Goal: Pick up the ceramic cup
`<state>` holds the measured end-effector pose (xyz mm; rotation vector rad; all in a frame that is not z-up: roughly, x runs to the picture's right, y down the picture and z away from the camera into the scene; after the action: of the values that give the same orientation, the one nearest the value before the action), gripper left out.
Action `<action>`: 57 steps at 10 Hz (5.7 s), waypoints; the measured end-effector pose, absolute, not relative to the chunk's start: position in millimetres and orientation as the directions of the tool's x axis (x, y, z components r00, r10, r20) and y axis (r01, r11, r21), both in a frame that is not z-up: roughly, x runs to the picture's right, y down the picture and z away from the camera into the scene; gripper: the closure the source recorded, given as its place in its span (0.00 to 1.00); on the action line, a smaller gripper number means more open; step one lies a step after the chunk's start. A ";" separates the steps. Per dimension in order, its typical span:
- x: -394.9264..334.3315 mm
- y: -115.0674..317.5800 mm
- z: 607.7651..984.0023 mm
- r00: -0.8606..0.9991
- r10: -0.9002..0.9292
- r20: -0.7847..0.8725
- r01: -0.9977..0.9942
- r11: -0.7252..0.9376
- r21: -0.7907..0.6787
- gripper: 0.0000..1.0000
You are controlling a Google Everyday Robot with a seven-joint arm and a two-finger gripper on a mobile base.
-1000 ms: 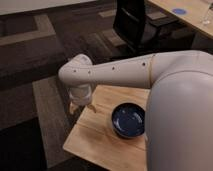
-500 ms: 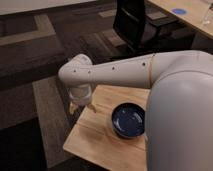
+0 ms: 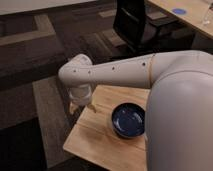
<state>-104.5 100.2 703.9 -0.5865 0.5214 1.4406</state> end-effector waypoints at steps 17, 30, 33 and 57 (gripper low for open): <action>-70.1 81.0 704.2 -0.037 0.774 -0.632 -0.999 -0.048 0.000 0.35; 122.0 6.4 706.1 -0.215 0.800 -0.560 -0.975 -0.212 0.072 0.35; 164.8 6.2 728.5 -0.162 0.842 -0.514 -0.983 -0.186 0.006 0.35; 329.5 24.0 756.8 0.068 0.876 -0.478 -0.994 0.102 0.045 1.00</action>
<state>329.5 24.0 756.8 -0.3295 0.4381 1.4463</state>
